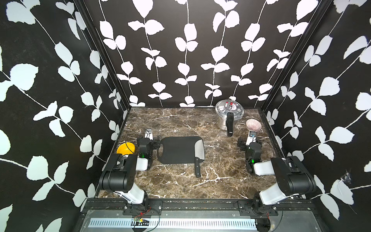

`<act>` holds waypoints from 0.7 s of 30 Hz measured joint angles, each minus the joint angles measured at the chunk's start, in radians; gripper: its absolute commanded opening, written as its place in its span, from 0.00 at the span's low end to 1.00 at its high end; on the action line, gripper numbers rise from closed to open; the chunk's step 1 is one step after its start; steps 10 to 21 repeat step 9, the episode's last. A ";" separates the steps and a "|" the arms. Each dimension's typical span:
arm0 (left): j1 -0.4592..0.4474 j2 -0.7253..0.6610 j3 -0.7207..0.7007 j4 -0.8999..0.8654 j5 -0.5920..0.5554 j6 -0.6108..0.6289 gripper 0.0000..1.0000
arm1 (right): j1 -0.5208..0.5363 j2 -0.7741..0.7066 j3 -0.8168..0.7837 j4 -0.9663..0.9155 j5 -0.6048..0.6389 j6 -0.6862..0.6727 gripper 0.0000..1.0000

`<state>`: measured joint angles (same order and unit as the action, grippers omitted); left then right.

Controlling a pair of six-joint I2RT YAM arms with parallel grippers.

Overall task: Align the knife with the edge of the cutting board
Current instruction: Reset both arms

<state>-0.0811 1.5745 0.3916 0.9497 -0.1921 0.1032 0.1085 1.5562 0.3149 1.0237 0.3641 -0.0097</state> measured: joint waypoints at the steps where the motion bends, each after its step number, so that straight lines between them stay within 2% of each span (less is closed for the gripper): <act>1: 0.000 0.000 0.000 0.000 0.002 0.002 0.98 | 0.000 0.000 0.000 0.000 0.002 0.000 1.00; 9: 0.001 0.000 0.000 -0.001 0.058 0.022 0.98 | 0.000 0.000 0.016 -0.024 0.021 0.003 0.99; 21: 0.001 0.000 0.000 -0.001 0.058 0.022 0.98 | 0.000 0.000 0.016 -0.024 0.021 0.003 0.99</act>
